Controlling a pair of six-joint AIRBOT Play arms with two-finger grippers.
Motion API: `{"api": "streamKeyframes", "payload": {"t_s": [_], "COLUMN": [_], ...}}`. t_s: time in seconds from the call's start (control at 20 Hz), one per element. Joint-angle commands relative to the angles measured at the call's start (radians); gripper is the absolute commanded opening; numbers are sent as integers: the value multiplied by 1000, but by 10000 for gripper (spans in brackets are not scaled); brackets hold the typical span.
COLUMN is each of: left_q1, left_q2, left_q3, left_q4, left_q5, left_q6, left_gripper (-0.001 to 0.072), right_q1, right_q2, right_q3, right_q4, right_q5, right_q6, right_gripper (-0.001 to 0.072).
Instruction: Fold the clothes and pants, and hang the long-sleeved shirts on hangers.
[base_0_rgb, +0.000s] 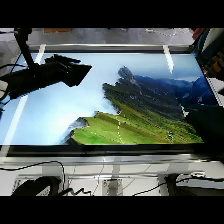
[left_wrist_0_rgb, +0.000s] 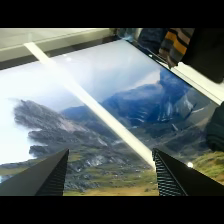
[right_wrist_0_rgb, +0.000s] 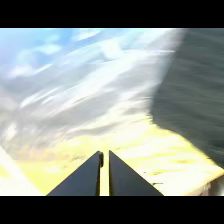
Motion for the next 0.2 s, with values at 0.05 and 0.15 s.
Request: {"api": "streamKeyframes", "payload": {"t_s": [0.05, 0.15], "left_q1": [0, 1], "left_q2": [1, 1], "left_q3": [0, 0], "left_q4": [0, 0], "left_q5": [0, 0], "left_q6": [0, 0], "left_gripper": [562, 562], "right_q1": [256, 349], "right_q2": [44, 48], "right_q3": [1, 1], "right_q4": [51, 47], "right_q5": [-34, -44], "right_q6": [-90, -90], "right_gripper": [86, 86]}}
